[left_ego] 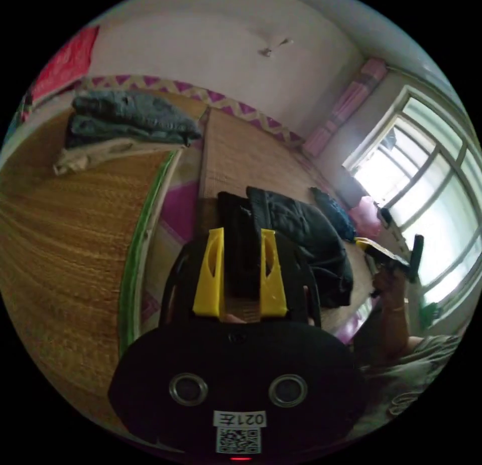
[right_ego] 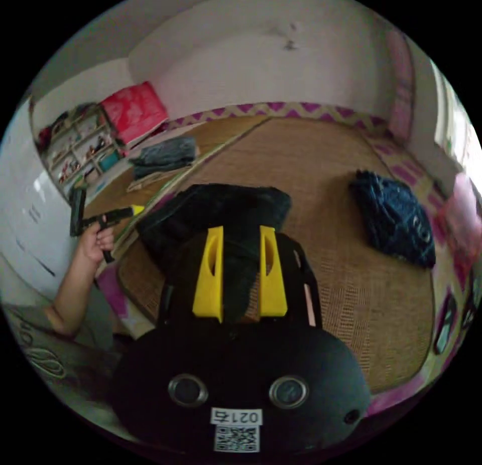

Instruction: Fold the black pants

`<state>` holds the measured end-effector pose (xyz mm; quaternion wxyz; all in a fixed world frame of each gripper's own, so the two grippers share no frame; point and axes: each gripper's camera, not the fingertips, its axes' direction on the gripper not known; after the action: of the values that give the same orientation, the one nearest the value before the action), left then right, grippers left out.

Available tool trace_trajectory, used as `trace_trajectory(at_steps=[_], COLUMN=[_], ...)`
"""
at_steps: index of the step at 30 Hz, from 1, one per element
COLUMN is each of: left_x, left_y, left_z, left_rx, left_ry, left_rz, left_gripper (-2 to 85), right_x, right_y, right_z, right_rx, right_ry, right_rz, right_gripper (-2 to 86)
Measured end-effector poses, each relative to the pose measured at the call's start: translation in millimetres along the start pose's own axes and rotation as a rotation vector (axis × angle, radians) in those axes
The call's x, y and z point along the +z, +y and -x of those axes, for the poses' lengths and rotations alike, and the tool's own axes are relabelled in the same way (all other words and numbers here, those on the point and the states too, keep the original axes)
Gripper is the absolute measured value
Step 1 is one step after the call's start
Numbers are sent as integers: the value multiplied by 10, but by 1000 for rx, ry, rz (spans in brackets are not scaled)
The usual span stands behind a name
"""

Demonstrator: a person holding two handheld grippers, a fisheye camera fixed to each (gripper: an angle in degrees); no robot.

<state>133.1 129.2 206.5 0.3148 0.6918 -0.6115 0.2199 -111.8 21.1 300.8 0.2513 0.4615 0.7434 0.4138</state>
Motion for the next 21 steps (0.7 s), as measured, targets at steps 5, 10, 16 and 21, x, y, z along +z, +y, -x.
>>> trace_trajectory(at_steps=[5,10,16,21], left_x=[529,743,835,991], left_y=[-170,-372,-508,-553], left_z=[494,532,470,601], left_rx=[-129,-125,-93,-112], left_ry=[229,154,31,170], left_rz=[123,197,223,224], left_gripper=[129,123,133,75], right_x=[652,1164,1441,1529], right_y=[-19,17,7,79], right_z=[-1444,-1983,-2378,-2602], right_rx=[362,472,473,492], right_ry=[-432,-653,-809,-862], right_rz=[157,227,272,242], right_gripper=[135,138,114,84])
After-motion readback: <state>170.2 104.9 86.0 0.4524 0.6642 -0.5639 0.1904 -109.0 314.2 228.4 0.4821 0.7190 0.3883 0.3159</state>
